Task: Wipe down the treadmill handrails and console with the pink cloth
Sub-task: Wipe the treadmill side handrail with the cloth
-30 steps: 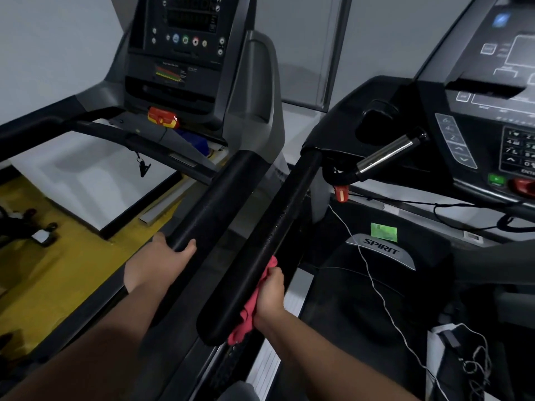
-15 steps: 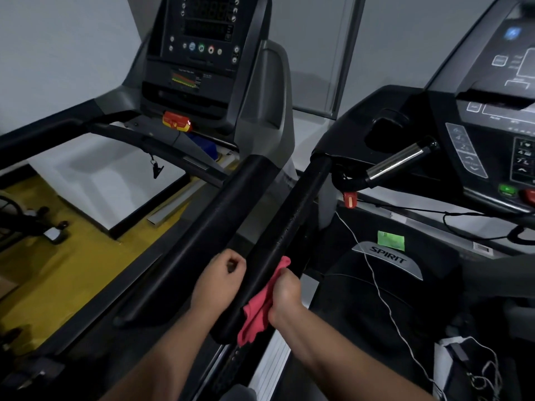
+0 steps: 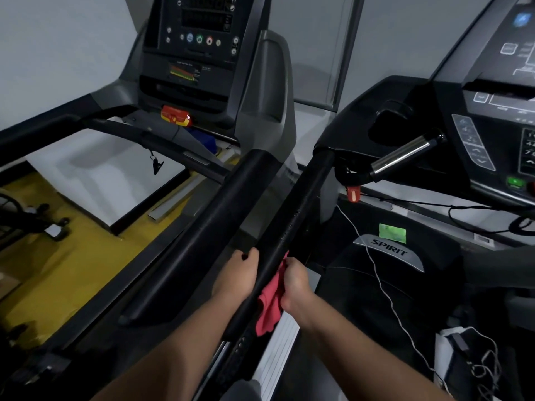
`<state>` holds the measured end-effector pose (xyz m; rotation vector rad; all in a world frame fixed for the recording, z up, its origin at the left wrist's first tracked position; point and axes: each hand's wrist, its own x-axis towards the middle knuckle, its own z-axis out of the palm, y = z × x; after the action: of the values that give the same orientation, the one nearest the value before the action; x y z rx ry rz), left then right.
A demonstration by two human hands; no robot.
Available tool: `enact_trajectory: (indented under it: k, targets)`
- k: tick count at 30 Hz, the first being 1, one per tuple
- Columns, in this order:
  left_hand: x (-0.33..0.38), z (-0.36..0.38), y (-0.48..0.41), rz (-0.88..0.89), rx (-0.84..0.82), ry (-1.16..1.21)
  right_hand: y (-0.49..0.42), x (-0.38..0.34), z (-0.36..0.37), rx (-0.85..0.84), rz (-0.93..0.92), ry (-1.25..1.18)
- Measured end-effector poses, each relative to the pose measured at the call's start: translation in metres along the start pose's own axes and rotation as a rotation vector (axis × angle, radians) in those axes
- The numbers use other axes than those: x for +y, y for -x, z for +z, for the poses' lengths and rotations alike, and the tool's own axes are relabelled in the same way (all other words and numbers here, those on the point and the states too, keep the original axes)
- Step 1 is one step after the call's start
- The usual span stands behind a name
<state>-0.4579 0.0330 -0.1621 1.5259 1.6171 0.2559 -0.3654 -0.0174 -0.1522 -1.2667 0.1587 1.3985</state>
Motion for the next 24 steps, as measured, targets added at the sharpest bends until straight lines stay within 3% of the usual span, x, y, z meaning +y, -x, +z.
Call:
enact_trajectory:
  k: [3, 7, 10, 13, 18, 20, 21, 24]
  targets:
    - [0.002, -0.001, -0.003, -0.051, -0.091, 0.085, 0.005, 0.008, -0.007, 0.041, -0.194, 0.101]
    - [0.006, -0.005, -0.001, -0.070, -0.249, 0.305, 0.009, 0.021, -0.020, 0.096, -0.555, 0.416]
    - [0.008, -0.009, 0.000, -0.028, -0.339, 0.423, 0.015, 0.024, -0.027, 0.056, -0.849, 0.716]
    - [0.006, -0.005, -0.003, 0.045, -0.302, 0.421, 0.013, 0.019, -0.021, -0.042, -1.156, 1.160]
    - [0.003, -0.006, 0.001, 0.075, -0.243, 0.411, 0.000, -0.002, 0.019, 0.089, -1.343, 1.671]
    - [0.003, -0.007, 0.003, 0.084, -0.207, 0.400, 0.000, -0.009, 0.030, 0.067, -1.244, 1.844]
    - [0.003, -0.007, 0.004, 0.082, -0.189, 0.399, 0.001, -0.010, 0.032, 0.061, -1.201, 1.887]
    - [-0.001, -0.006, 0.006, 0.062, -0.181, 0.405, 0.003, 0.000, 0.027, 0.039, -1.302, 1.869]
